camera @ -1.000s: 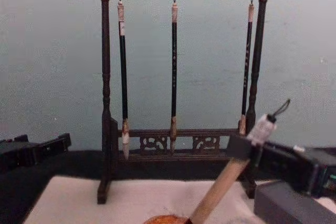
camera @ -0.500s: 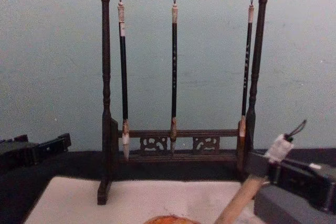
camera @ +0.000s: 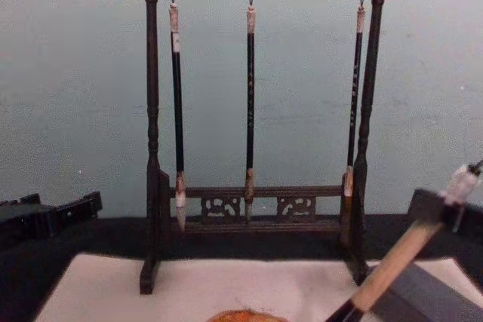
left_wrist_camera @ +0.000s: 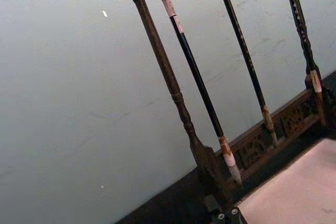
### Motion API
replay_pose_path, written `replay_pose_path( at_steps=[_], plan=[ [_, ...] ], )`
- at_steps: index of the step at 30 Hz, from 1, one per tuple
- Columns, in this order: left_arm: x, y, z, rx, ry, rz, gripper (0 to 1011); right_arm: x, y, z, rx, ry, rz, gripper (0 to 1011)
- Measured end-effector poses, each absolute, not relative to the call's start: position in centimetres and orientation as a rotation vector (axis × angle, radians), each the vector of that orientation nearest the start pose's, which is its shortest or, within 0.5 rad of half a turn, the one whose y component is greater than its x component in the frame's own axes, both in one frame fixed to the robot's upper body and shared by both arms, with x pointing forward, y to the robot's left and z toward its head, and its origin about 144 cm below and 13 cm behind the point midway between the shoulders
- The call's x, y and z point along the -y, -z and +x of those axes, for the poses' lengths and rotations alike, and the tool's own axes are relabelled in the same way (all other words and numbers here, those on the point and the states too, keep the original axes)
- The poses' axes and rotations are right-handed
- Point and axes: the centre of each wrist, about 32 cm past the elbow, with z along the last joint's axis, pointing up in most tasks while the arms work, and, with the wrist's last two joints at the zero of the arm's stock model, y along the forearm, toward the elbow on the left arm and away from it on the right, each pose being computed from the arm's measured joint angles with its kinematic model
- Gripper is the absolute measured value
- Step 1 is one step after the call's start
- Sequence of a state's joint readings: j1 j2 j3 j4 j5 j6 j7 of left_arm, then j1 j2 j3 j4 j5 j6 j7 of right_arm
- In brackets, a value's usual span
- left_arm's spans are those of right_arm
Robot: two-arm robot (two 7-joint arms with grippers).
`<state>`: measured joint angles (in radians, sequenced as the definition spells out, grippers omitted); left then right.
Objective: Pick up the brush from the inkstone, write on the paper, then place the brush back to its original position.
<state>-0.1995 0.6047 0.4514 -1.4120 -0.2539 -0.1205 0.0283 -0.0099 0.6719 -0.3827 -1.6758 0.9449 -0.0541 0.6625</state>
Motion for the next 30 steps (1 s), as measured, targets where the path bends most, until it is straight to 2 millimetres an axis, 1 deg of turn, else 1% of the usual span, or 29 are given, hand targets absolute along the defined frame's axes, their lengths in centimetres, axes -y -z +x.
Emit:
replay_pose_path(
  at_steps=[8, 10, 16, 23, 30],
  plan=[
    [-31.0, -114.0, 48.9, 0.285, -1.248, 0.304, 1000, 30.0, -116.3, 43.0, -0.262, 0.555, 0.245, 166],
    [-31.0, -114.0, 48.9, 0.285, -1.248, 0.305, 1002, 29.8, -116.7, 43.0, -0.253, 0.538, 0.262, 166],
    [-31.0, -114.0, 48.9, 0.285, -1.248, 0.304, 1002, 28.9, -117.0, 43.0, -0.245, 0.503, 0.276, 166],
    [-31.0, -114.0, 48.9, 0.285, -1.248, 0.304, 1002, 27.2, -116.6, 43.2, -0.252, 0.467, 0.245, 166],
    [-31.0, -114.0, 48.9, 0.285, -1.248, 0.305, 1002, 26.3, -115.6, 43.6, -0.277, 0.46, 0.212, 165]
  ],
)
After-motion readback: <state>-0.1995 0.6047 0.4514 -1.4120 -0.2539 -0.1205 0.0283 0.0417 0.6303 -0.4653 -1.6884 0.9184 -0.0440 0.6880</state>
